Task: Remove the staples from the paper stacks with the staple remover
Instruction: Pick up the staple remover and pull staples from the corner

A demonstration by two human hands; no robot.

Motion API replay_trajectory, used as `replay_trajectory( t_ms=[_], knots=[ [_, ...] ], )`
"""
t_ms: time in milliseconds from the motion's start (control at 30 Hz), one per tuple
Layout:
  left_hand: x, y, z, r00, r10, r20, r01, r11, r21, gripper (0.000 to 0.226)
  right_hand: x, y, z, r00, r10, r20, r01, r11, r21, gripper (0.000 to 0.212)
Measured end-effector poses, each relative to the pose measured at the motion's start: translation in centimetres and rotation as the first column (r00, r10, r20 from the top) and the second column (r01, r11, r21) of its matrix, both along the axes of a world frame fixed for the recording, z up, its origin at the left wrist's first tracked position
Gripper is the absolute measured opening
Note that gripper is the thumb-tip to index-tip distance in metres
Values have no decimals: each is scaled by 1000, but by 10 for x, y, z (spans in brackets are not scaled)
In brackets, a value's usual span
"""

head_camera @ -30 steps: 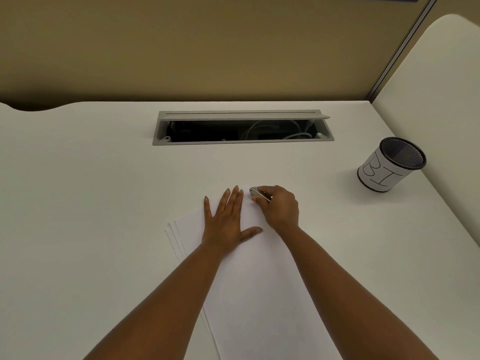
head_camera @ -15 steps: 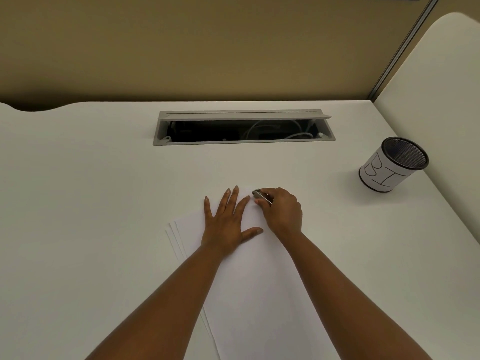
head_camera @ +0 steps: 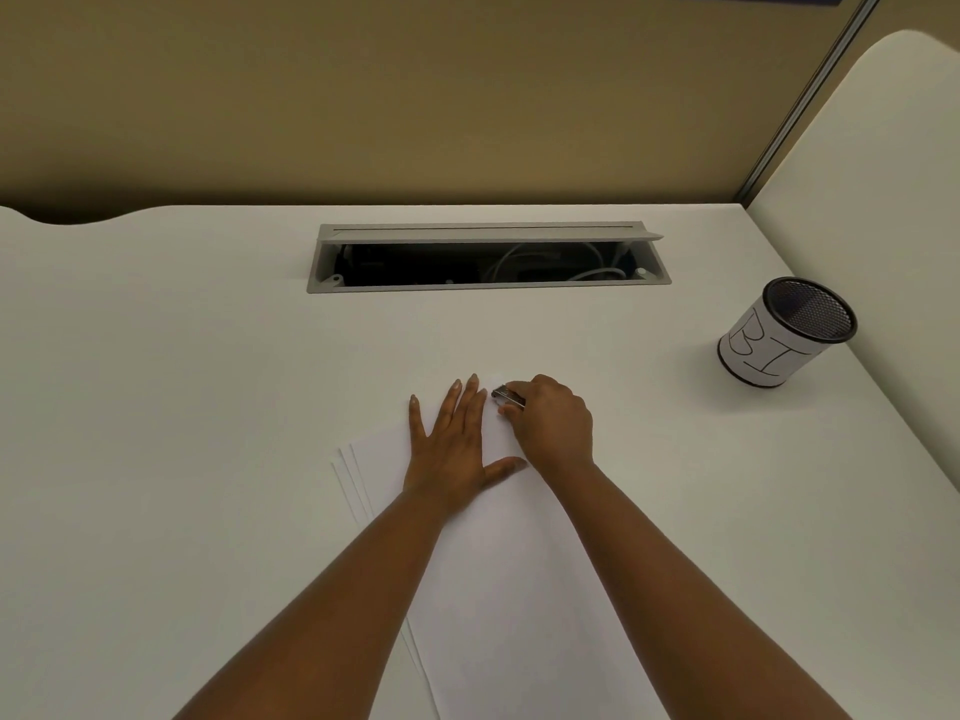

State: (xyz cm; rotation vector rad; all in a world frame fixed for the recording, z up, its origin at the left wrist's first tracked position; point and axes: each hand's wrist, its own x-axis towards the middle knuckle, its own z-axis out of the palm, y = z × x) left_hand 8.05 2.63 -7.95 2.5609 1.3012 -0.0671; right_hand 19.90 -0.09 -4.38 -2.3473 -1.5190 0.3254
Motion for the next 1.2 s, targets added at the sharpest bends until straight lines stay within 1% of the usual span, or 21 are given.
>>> replay_trajectory(
  t_ms=[100,267,467,500,533,600,633,667,700,733,767,833,900,933,1000,1067,1133,1200],
  knots=[
    [-1,0,1,1000,-1,-2,1,1000,1,130,-2,3,2,997,-44,-65,43,999,-15,24],
    [-1,0,-1,1000,1,6,-1,1000,-1,130,-4,5,1,943,-182,-277,184,983,-19,26],
    [-1,1,-3,1000,-1,15,1,1000,19,129,0,5,5,876,-225,-427,232,972,-37,25],
    [-1,1,-4,1000,-7,17,6,1000,16,127,2,5,5,853,-237,-466,245,968,-45,24],
    [-1,1,-4,1000,-9,25,9,1000,15,124,4,5,6,806,-262,-530,271,961,-63,22],
    [-3,1,-5,999,-6,42,6,1000,16,107,8,3,9,633,-313,-708,351,931,-97,21],
    [-4,2,-5,999,-3,44,3,1000,7,100,12,2,9,583,-329,-743,398,913,-92,22],
    [-4,1,-6,999,-2,44,2,1000,-2,96,17,1,9,623,-340,-705,425,903,-61,24],
    [-4,1,-6,999,-1,43,1,1000,-4,95,23,0,8,723,-351,-595,428,904,-12,26],
    [-4,2,-6,999,-2,41,2,1000,-2,96,30,-3,6,825,-358,-437,416,908,41,27],
    [-4,2,-6,999,-4,37,4,1000,-1,96,35,-7,5,896,-345,-278,383,919,94,29],
    [-4,2,-5,1000,-4,31,4,1000,-3,97,44,-16,0,958,-285,-35,287,943,167,39],
    [-3,2,-4,1000,-2,20,2,1000,3,98,51,-24,-8,962,-224,157,199,966,162,50],
    [-3,2,-4,1000,-1,16,1,1000,7,100,53,-27,-12,955,-199,221,172,975,138,52],
    [-3,2,-4,1000,-8,8,8,1000,8,112,57,-32,-18,948,-176,267,157,983,92,53],
    [-3,3,-2,1000,-18,17,18,1000,0,125,58,-35,-21,954,-174,243,156,984,91,55],
    [-4,3,1,998,-46,41,47,999,-17,127,55,-36,-20,959,-175,225,154,982,108,55],
    [-9,2,3,995,-82,62,83,996,-25,121,50,-38,-16,954,-177,243,146,979,143,53]
  ],
)
